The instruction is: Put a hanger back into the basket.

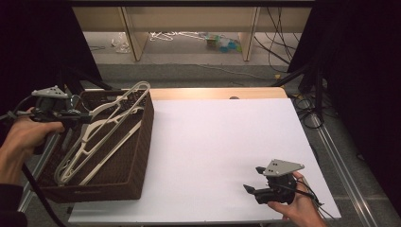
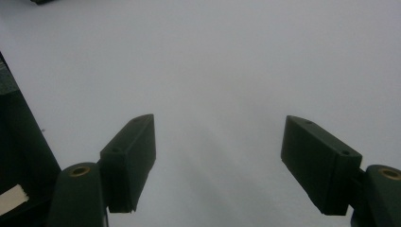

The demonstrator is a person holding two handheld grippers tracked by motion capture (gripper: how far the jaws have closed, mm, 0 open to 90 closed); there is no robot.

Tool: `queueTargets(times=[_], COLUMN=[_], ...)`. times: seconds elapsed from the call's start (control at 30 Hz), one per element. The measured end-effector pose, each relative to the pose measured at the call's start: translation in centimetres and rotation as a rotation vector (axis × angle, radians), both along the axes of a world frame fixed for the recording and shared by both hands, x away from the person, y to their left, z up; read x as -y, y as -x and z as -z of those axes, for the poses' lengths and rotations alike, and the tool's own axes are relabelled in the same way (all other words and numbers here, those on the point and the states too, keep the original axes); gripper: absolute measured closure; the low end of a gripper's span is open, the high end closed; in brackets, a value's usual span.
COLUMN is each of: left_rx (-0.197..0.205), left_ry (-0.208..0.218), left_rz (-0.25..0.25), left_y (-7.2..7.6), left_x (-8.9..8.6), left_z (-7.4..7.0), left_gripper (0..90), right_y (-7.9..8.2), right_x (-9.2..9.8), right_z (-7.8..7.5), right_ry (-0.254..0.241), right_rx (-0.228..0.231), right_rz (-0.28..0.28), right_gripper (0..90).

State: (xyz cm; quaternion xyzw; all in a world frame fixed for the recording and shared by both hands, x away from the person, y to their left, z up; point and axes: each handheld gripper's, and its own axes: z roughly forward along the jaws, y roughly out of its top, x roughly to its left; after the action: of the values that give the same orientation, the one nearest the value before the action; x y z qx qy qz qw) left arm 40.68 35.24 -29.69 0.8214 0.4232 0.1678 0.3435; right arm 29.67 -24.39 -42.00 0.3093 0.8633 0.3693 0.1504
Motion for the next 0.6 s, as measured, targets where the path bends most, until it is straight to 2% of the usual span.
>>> queueTargets(times=[0.07, 0.23, 0.3, 0.4, 0.43, 0.6], left_rx=[0.002, -0.018, -0.034, -0.047, -0.050, -0.069], left_ry=[0.003, 0.043, 0.051, 0.036, 0.047, 0.050], left_rz=[0.001, -0.002, -0.007, -0.027, -0.034, -0.050], left_y=[0.0, 0.0, 0.1, 0.2, 0.2, 0.2], left_x=[0.1, 0.9, 0.7, 0.1, 0.0, -0.7], left_z=[0.0, 0.0, 0.0, 0.3, 0.4, 1.5], left_gripper=[85.6, 85.6, 85.6, 85.6, 85.6, 85.6], right_y=[0.0, 0.1, 0.0, 0.1, 0.1, 0.1], right_x=[0.0, 0.1, 0.2, 0.2, 0.2, 0.1], right_z=[0.0, -0.1, -0.2, -0.1, -0.1, -0.2], right_ry=[0.002, -0.003, -0.007, -0.006, -0.006, 0.000], right_rx=[-0.001, 0.008, 0.010, -0.001, -0.005, 0.006], right_rz=[-0.002, -0.001, 0.001, 0.007, 0.008, 0.001], right_gripper=[28.2, 28.2, 28.2, 28.2, 28.2, 28.2])
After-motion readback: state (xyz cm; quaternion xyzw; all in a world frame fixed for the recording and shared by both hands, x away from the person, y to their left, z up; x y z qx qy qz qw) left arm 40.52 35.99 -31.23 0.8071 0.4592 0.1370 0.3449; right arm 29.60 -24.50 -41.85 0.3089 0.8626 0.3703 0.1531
